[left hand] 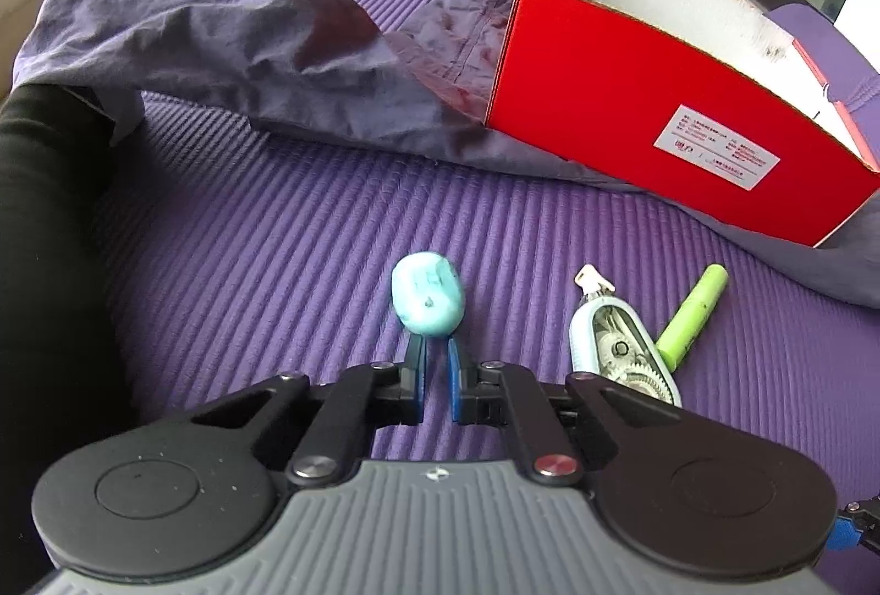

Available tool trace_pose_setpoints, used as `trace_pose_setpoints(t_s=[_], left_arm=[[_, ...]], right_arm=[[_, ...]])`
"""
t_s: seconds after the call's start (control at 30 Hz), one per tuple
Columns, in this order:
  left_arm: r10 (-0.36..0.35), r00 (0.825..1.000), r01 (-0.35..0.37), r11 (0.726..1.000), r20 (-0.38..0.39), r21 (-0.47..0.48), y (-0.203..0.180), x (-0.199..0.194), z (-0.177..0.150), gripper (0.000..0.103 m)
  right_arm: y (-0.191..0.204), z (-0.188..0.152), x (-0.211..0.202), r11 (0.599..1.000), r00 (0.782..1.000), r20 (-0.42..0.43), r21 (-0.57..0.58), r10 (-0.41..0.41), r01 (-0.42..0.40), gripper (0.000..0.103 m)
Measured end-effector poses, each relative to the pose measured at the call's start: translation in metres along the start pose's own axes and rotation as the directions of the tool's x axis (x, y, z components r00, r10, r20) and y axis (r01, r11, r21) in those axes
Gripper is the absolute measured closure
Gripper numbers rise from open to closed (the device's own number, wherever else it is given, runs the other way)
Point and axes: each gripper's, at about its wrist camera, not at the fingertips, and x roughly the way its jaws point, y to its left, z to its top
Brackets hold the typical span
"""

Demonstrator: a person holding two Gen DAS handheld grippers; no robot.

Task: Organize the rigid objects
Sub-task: 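Grasp the light-blue eraser with the left tool while the right tool grasps the red dragon keychain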

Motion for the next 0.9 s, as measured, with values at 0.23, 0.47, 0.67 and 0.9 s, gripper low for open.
trace_pose_setpoints(t_s=[0.23,0.47,0.67,0.9], left_arm=[[-0.083,0.995,0.078,0.993,-0.061,-0.083,0.011,0.004,0.003,0.094],[-0.101,0.991,0.091,0.99,-0.086,-0.111,0.011,0.011,0.013,0.089],[-0.113,0.988,0.095,0.983,-0.109,-0.159,0.016,0.013,0.019,0.085],[-0.044,0.994,0.028,0.987,-0.099,-0.155,0.02,0.009,0.028,0.02]], right_arm=[[-0.006,-0.005,0.001,1.0,1.0,-0.009,0.023,0.007,-0.007,0.062],[-0.01,-0.006,0.003,0.999,1.0,-0.015,0.037,0.024,-0.023,0.062],[-0.011,-0.006,0.004,0.998,0.999,-0.014,0.046,0.037,-0.037,0.062],[-0.014,-0.008,0.003,0.997,0.999,-0.005,0.055,0.049,-0.049,0.062]])
